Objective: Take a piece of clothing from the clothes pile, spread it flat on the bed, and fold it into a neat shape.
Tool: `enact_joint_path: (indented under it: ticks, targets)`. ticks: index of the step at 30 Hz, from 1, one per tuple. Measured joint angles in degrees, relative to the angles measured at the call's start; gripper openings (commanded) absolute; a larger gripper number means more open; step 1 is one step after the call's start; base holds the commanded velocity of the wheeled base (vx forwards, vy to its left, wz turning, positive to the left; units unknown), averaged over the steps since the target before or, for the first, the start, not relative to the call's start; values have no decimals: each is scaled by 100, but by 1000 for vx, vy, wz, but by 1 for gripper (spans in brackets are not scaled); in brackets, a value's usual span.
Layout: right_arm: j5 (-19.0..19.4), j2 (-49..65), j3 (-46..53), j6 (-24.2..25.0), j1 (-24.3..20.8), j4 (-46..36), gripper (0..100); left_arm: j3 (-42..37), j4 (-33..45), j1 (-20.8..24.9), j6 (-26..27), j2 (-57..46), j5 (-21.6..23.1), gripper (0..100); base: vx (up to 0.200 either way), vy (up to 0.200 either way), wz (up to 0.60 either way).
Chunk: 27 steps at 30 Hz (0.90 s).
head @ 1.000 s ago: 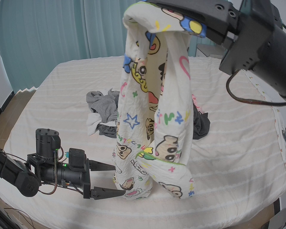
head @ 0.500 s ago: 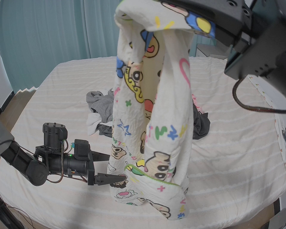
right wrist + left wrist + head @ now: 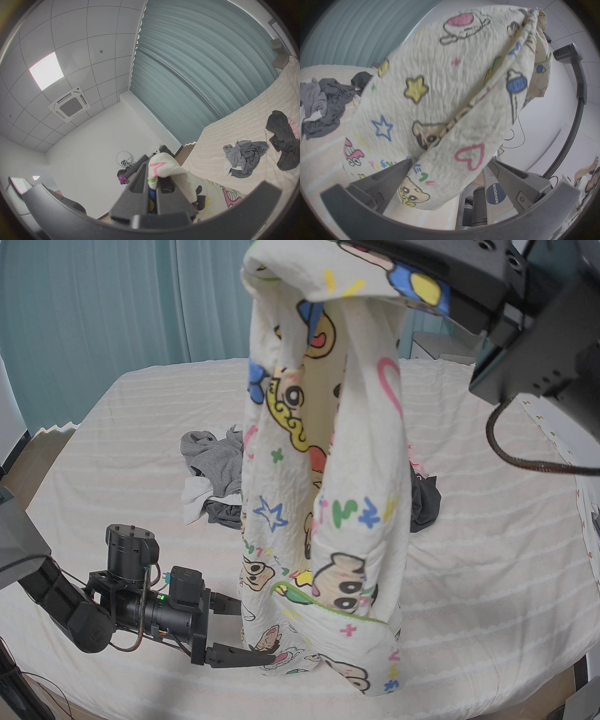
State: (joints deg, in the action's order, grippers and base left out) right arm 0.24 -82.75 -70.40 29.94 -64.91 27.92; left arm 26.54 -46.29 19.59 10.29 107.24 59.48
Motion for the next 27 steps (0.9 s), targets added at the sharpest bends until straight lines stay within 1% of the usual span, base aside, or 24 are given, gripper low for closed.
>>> enact_joint_path:
  ticks: [6, 9, 10, 13, 19, 27]
  targets:
    - [7, -29, -5, 5, 0, 5, 0, -72, -368, 293, 74, 373, -191, 100, 0, 0, 0]
    - [7, -33, 4, 9, 0, 11, 0, -85, -407, 402, 63, 483, -230, 100, 0, 0, 0]
    - [7, -33, 12, 17, 0, 11, 0, -85, -416, 425, 60, 511, -235, 0, 0, 0, 0]
    - [7, -33, 23, 24, 0, 11, 0, -79, -424, 472, 49, 561, -252, 0, 0, 0, 0]
    - [16, 4, 141, 27, 80, 9, 0, -188, -423, 485, 35, 541, -488, 0, 0, 0, 0]
    - [82, 233, 414, 158, 491, -22, 0, -522, -423, 257, -48, -57, -561, 0, 0, 0, 0]
